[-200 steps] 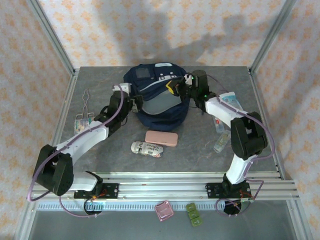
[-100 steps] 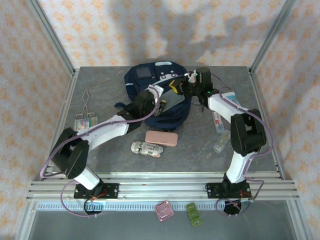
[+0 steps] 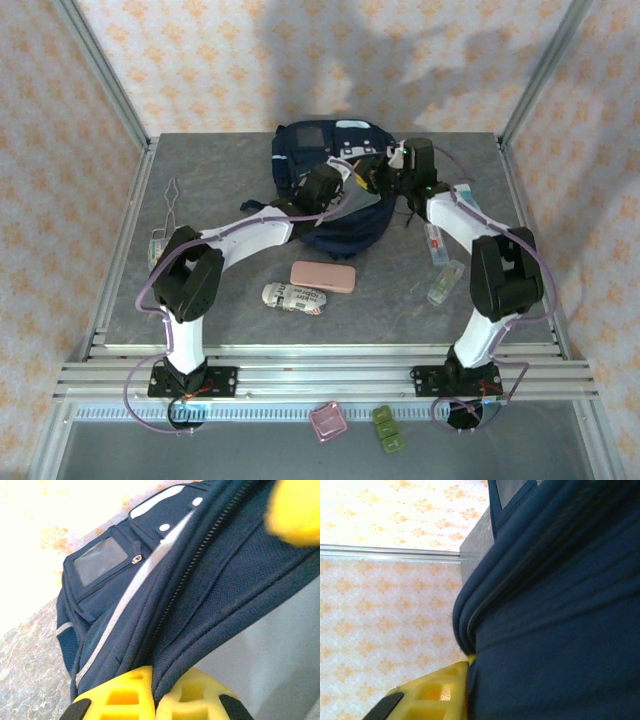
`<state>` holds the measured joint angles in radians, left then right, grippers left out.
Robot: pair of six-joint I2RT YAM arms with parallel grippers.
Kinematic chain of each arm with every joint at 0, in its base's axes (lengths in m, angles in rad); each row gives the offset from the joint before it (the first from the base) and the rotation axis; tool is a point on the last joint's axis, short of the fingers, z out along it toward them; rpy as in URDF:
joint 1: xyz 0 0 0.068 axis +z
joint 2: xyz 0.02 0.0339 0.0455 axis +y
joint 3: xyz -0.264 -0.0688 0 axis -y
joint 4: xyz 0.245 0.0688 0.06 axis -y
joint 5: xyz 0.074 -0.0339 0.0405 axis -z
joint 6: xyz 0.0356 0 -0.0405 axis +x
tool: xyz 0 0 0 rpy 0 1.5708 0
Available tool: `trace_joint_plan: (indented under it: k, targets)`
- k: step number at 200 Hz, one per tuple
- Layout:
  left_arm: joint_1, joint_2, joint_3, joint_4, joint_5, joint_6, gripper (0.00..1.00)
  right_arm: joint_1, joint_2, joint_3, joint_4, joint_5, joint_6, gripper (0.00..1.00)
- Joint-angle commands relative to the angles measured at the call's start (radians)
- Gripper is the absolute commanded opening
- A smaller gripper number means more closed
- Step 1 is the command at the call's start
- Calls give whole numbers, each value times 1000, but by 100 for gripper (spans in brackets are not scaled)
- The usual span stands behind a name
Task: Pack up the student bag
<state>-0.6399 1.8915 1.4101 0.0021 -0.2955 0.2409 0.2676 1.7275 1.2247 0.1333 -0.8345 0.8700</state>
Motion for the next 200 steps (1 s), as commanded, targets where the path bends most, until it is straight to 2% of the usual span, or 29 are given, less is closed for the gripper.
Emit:
trace_joint_plan:
  k: [1, 18, 57, 72, 87, 104, 126, 155, 181, 200]
  targets:
    - [43, -4, 52, -33, -44, -54, 0, 18, -132, -53, -55, -16, -118, 26]
    - [60, 1, 86, -76, -64, -98, 0, 18, -209, -141, -86, 69, -160, 31]
    - [106, -19, 123, -169, 2, -212, 0, 18, -397, -412, -121, 329, -151, 41]
    - [106, -46, 99, -161, 11, -226, 0, 18, -414, -513, -56, 399, -105, 44]
    - [107, -77, 69, -146, 7, -244, 0, 19, -361, -551, 43, 400, -70, 47]
    - [110, -102, 54, -155, -1, -267, 0, 23, -238, -514, 155, 318, -42, 48]
    - [111, -135, 33, -171, -4, -291, 0, 49, -89, -414, 219, 328, -32, 49]
    - [117, -219, -44, -188, -5, -324, 0, 53, 66, -265, 199, 358, -31, 47]
    - [119, -318, -138, -182, 62, -368, 0, 53, 190, -133, 155, 372, -29, 46]
    - [118, -328, -145, -195, 95, -390, 0, 47, 291, 4, 77, 396, -51, 45]
